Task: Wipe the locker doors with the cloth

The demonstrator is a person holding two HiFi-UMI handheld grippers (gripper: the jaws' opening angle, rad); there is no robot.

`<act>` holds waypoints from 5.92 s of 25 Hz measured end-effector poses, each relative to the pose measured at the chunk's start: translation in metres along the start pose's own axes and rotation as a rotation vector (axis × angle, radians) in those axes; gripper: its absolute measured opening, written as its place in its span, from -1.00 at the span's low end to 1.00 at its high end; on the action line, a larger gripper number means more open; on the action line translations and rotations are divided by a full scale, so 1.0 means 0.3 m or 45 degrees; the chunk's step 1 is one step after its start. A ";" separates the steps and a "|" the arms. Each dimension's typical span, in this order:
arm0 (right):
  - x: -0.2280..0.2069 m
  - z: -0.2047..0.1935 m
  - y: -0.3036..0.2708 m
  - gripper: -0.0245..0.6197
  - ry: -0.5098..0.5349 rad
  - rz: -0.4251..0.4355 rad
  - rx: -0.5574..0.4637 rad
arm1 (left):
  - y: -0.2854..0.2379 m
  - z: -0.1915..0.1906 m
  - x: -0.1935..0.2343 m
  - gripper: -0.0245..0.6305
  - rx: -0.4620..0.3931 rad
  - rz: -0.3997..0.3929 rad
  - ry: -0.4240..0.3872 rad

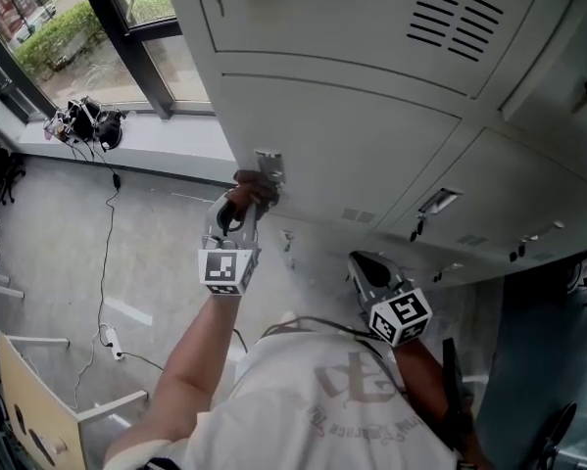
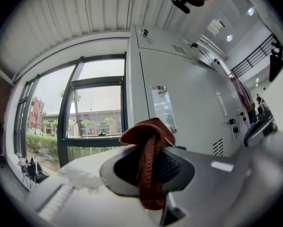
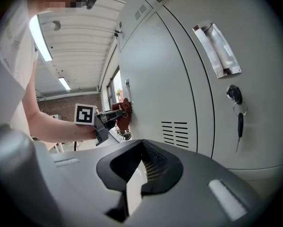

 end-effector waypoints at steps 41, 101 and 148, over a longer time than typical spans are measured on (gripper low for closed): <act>-0.138 0.030 0.140 -0.90 0.028 -0.161 -0.053 | -0.223 0.227 -0.613 -0.71 -0.023 -0.538 -0.741; 0.051 0.143 -0.085 -0.90 0.406 0.195 0.100 | -0.031 0.249 -0.091 -0.71 -0.147 -0.023 -0.217; 0.028 0.086 -0.062 -0.90 0.241 0.169 0.114 | -0.084 0.377 -0.183 -0.72 -0.339 -0.073 0.084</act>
Point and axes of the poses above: the fingertips, and each gripper's own axes: y backward along the fingers, x to its left, z out of its top, the point moved 9 cm from there along y, backward along the fingers, and after that the axes turned 6 degrees about -z, right-handed, at the moved point
